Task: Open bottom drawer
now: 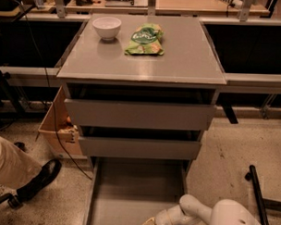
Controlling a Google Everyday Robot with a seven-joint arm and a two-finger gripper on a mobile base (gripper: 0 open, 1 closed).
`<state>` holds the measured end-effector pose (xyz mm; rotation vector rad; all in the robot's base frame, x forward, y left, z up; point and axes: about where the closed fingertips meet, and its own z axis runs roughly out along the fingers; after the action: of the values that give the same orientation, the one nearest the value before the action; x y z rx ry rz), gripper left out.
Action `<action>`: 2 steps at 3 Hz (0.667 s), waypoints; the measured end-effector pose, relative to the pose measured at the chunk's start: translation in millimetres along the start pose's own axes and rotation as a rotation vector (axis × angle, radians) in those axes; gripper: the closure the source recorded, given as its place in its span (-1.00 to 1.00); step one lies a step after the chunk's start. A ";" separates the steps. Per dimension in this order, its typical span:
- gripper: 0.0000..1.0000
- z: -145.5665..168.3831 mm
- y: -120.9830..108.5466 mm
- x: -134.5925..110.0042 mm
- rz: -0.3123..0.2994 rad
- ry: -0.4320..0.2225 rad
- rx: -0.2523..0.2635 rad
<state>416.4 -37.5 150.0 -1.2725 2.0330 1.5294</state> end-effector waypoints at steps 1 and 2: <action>1.00 -27.5 -16.1 -23.9 -0.052 -0.085 0.062; 1.00 -59.4 -40.2 -51.3 -0.107 -0.164 0.125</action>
Offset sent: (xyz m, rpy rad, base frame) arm 0.1335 -0.0586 0.0563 0.1263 -0.2690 -0.2395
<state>492.4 -67.6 183.1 -1.1491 1.8948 1.3870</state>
